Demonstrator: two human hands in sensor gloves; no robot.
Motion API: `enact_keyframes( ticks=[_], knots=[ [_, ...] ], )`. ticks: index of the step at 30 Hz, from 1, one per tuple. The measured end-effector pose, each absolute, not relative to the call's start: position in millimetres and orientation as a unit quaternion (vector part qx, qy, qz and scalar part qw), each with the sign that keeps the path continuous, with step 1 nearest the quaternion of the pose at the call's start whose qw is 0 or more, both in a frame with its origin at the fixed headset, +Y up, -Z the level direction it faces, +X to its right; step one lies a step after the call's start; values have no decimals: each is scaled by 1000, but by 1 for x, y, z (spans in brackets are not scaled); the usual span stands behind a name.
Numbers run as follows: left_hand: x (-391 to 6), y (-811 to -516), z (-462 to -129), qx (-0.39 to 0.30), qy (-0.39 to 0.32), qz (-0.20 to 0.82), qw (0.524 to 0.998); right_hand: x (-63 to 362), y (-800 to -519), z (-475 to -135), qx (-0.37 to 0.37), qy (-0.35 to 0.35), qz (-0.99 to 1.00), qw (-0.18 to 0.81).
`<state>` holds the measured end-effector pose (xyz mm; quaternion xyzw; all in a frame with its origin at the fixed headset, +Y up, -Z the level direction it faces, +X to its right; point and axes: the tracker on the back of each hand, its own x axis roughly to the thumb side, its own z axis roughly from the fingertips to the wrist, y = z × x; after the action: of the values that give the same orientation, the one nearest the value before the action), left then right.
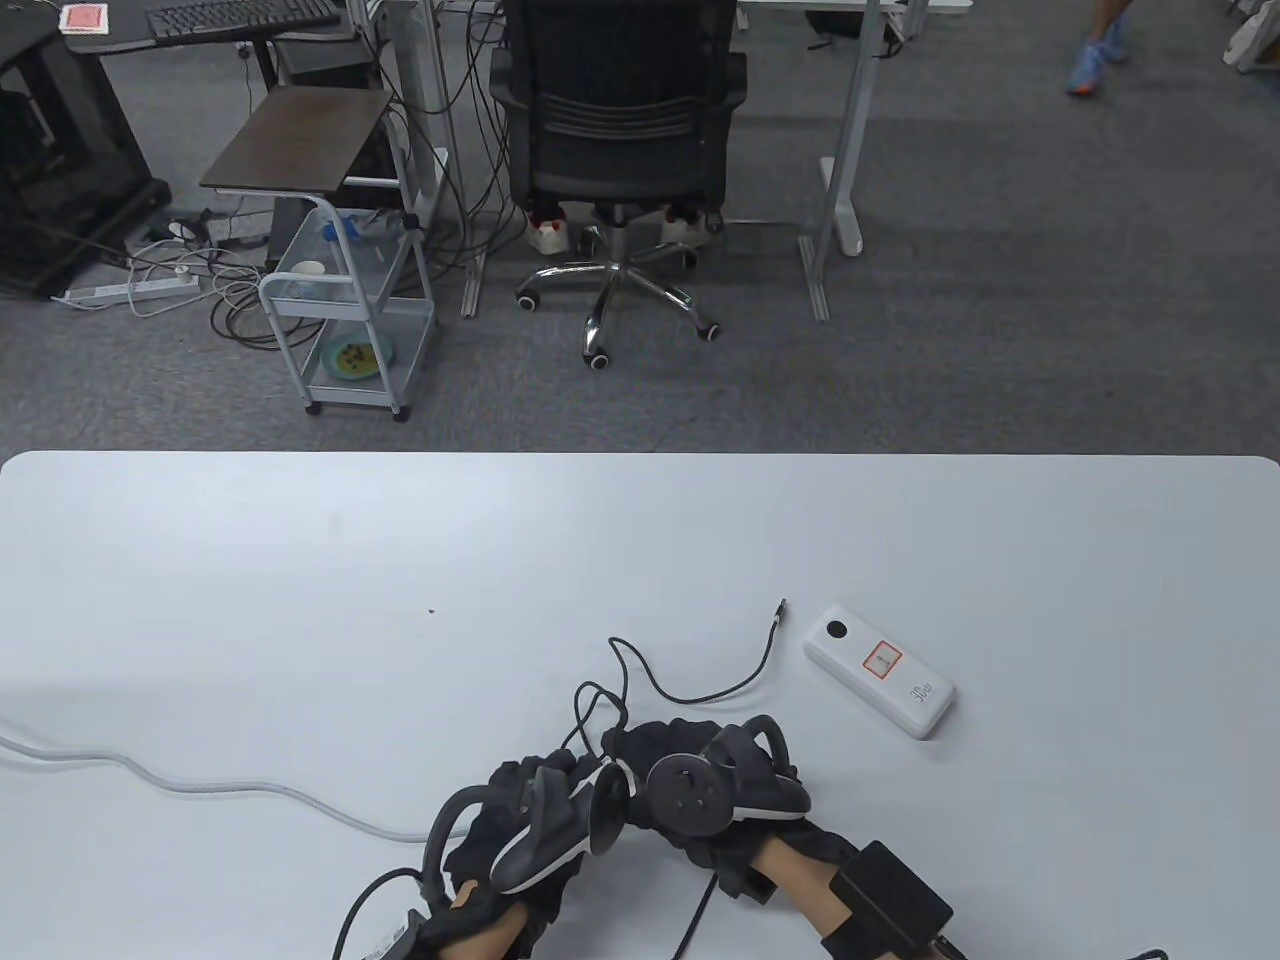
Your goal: Unplug the charger and disconnect the battery pack
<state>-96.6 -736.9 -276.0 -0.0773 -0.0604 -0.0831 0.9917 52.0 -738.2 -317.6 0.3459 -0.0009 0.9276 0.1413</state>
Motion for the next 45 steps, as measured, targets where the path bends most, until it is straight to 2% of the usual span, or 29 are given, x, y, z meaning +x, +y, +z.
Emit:
enact_keyframes(
  ticks=[2, 3, 6, 10, 11, 16, 17, 19, 21, 27, 30, 32, 35, 38, 39, 41, 42, 45],
  knots=[
    [-96, -737, -276, -78, -59, -82, 992, 55, -739, -318, 342, 17, 925, 165],
    [-96, -737, -276, -77, -59, -82, 992, 55, -738, -318, 366, 13, 916, 163],
    [-97, -737, -276, -75, -60, -83, 992, 50, -737, -316, 355, 29, 922, 155],
    [-96, -737, -276, -75, -58, -84, 992, 44, -739, -312, 359, 0, 924, 133],
    [-96, -736, -275, -76, -57, -85, 992, 44, -738, -312, 367, 11, 920, 138],
    [-98, -737, -277, -76, -52, -84, 992, 56, -742, -323, 291, 48, 930, 218],
    [-98, -736, -277, -77, -52, -80, 992, 56, -742, -323, 298, 52, 927, 223],
    [-98, -736, -277, -78, -51, -81, 992, 53, -740, -318, 372, 21, 907, 196],
    [-98, -736, -277, -78, -51, -82, 992, 53, -737, -315, 364, 6, 918, 156],
    [-99, -736, -278, -80, -55, -77, 992, 62, -746, -325, 317, 53, 911, 259],
    [-99, -735, -278, -82, -48, -74, 993, 58, -742, -318, 388, 14, 896, 214],
    [-100, -735, -279, -84, -50, -68, 993, 58, -740, -315, 381, -11, 910, 164],
    [-102, -735, -280, -87, -51, -62, 993, 60, -744, -321, 333, 31, 911, 240],
    [-102, -735, -280, -88, -50, -61, 993, 66, -744, -324, 335, 42, 901, 270],
    [-102, -735, -280, -87, -49, -61, 993, 71, -738, -327, 330, 27, 893, 304],
    [-102, -735, -280, -86, -51, -61, 993, 81, -727, -335, 296, 52, 865, 402],
    [-103, -735, -280, -85, -53, -61, 993, 86, -723, -338, 290, 62, 859, 418],
    [-102, -736, -279, -83, -52, -60, 993, 112, -710, -345, 275, 21, 863, 423]
  ],
)
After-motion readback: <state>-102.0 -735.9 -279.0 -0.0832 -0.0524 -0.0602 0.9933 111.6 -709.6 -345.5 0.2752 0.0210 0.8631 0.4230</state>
